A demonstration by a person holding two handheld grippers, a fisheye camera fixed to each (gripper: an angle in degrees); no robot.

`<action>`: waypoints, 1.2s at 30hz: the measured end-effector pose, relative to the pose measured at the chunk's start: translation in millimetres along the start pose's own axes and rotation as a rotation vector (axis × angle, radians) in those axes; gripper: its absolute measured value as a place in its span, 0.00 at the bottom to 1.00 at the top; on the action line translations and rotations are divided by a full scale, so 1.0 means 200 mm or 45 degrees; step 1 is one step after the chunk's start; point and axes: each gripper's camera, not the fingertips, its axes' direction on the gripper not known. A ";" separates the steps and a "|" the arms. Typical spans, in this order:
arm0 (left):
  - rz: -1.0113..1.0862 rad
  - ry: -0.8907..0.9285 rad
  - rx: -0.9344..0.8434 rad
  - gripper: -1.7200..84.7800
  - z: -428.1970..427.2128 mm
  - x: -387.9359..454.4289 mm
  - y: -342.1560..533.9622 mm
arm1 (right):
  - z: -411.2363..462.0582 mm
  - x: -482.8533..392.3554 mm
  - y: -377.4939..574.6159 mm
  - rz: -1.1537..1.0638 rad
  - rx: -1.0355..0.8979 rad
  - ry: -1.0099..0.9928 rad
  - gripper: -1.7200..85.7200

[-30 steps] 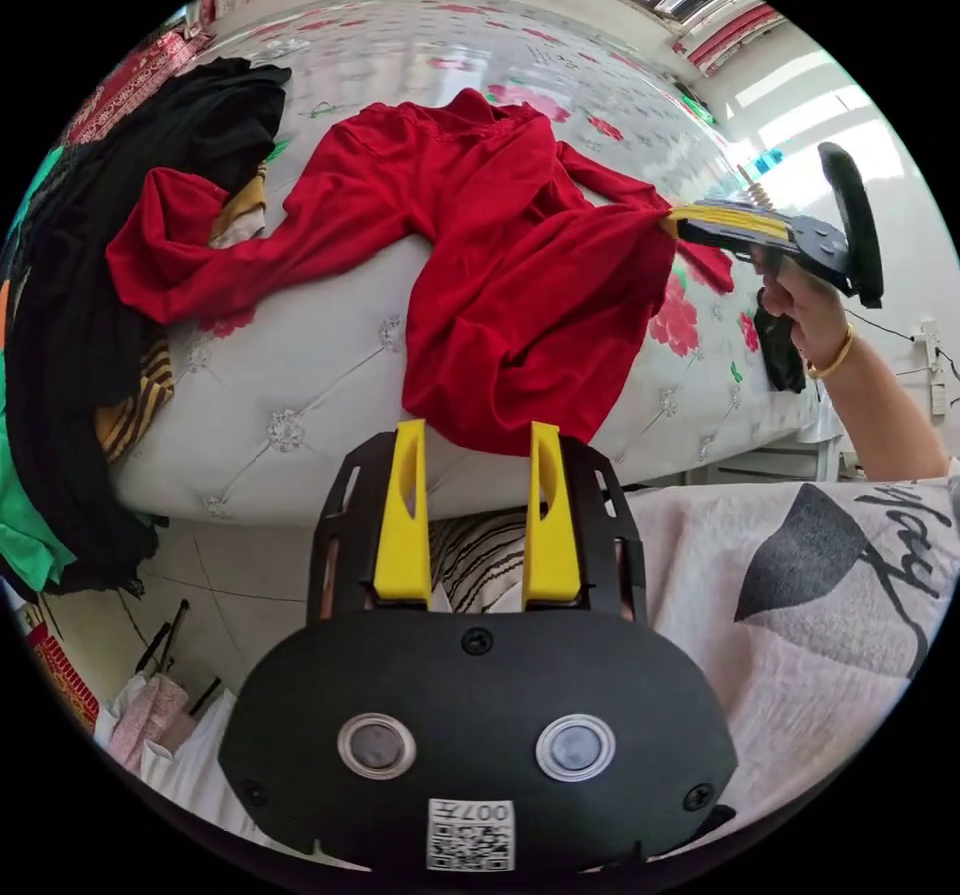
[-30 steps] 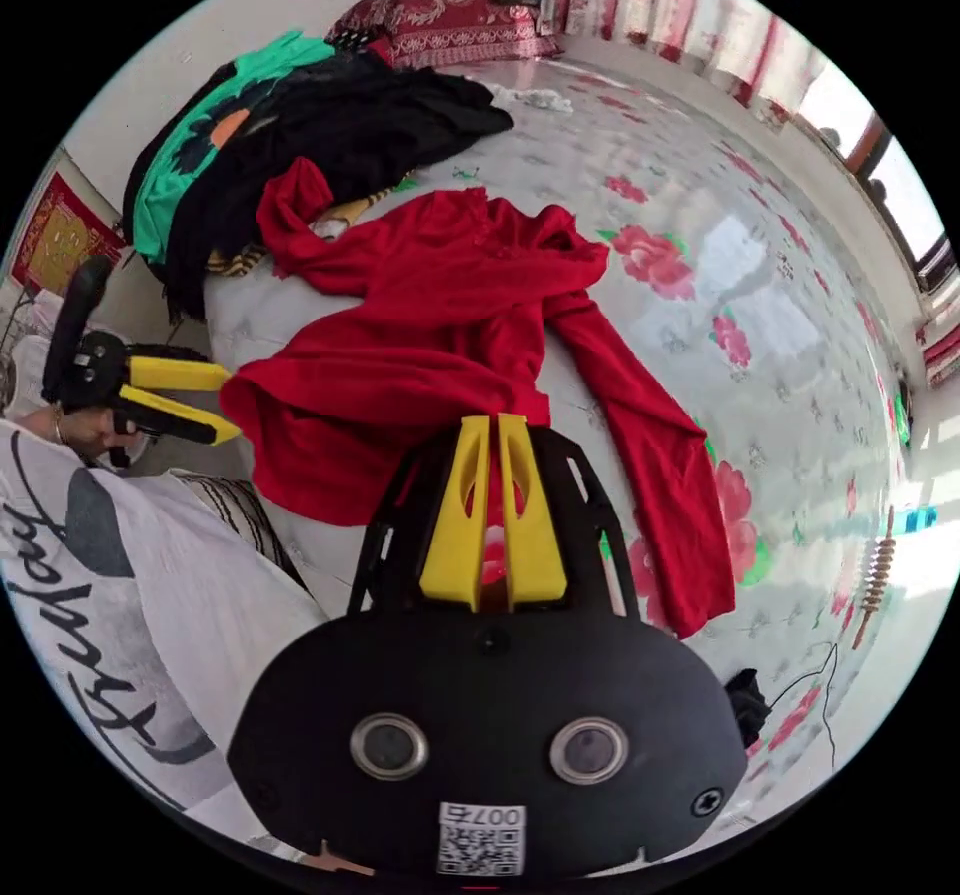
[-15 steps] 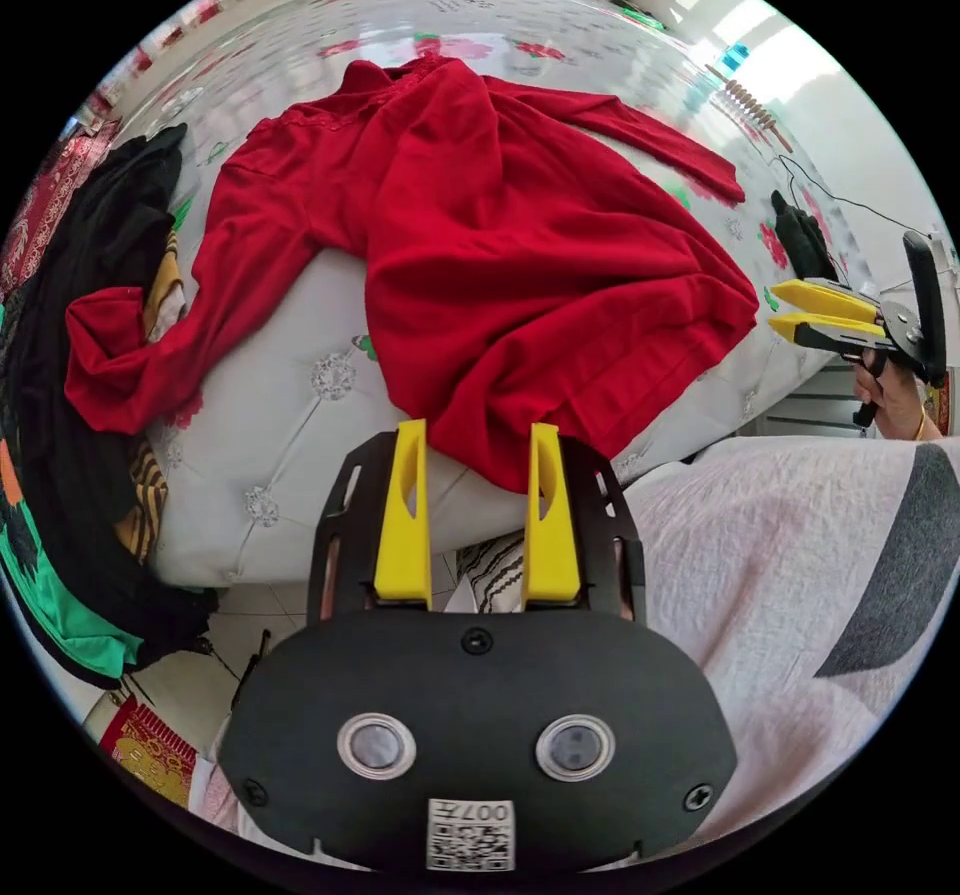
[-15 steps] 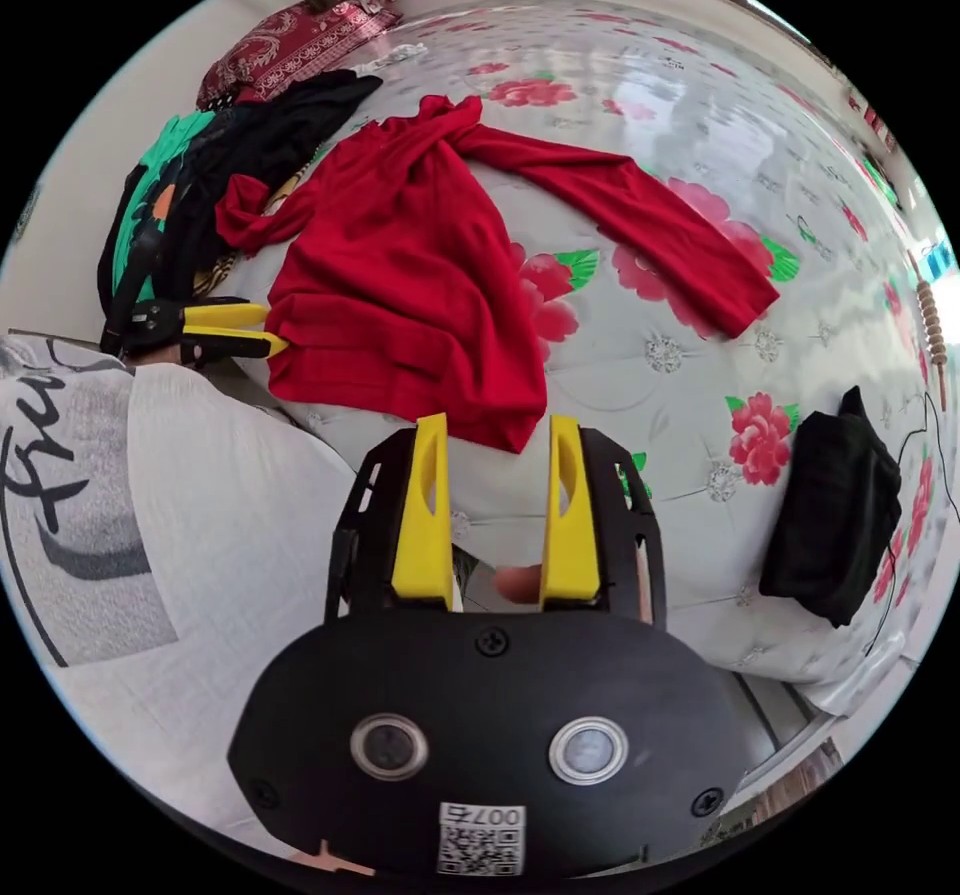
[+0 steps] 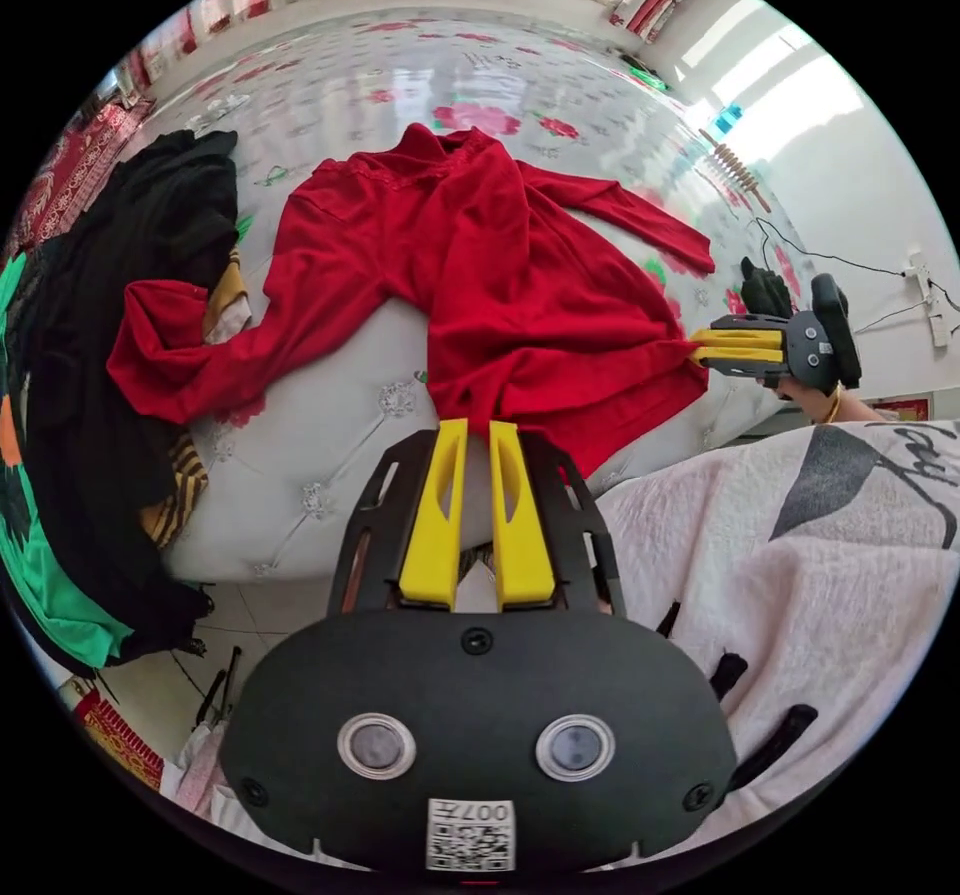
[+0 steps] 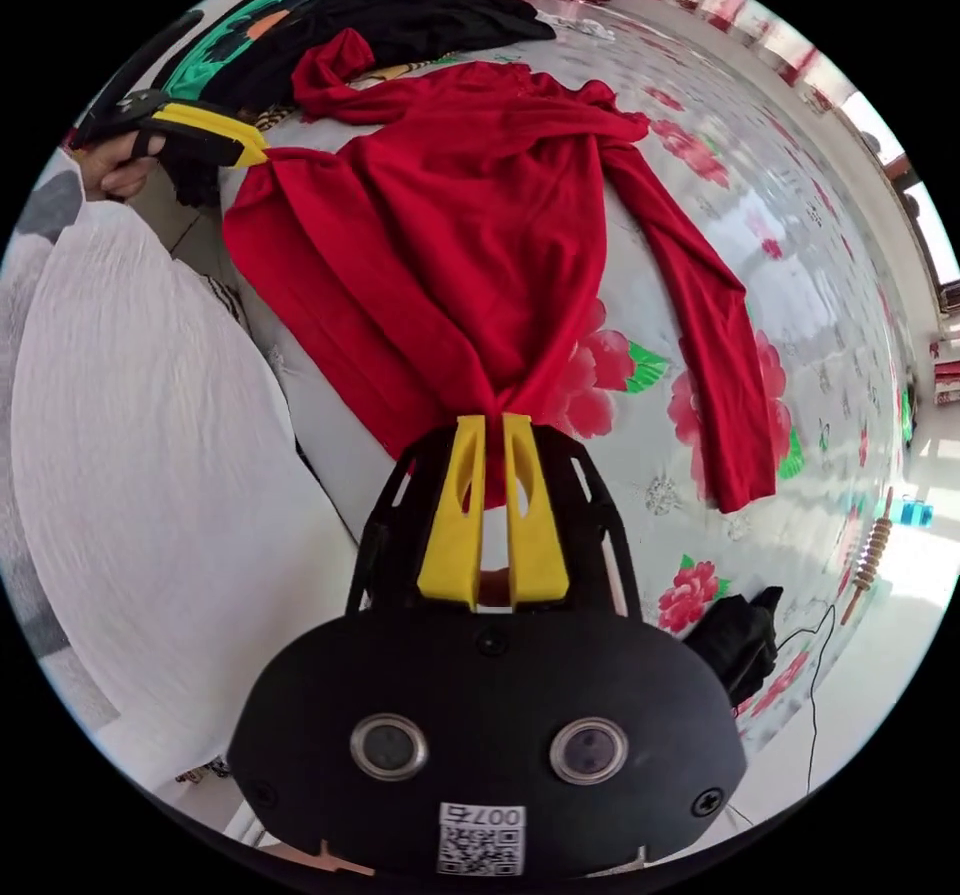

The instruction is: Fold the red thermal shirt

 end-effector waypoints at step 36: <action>0.160 -0.021 0.923 0.01 -2.26 -0.19 0.46 | -2.62 -0.09 0.83 0.063 0.970 -0.015 0.02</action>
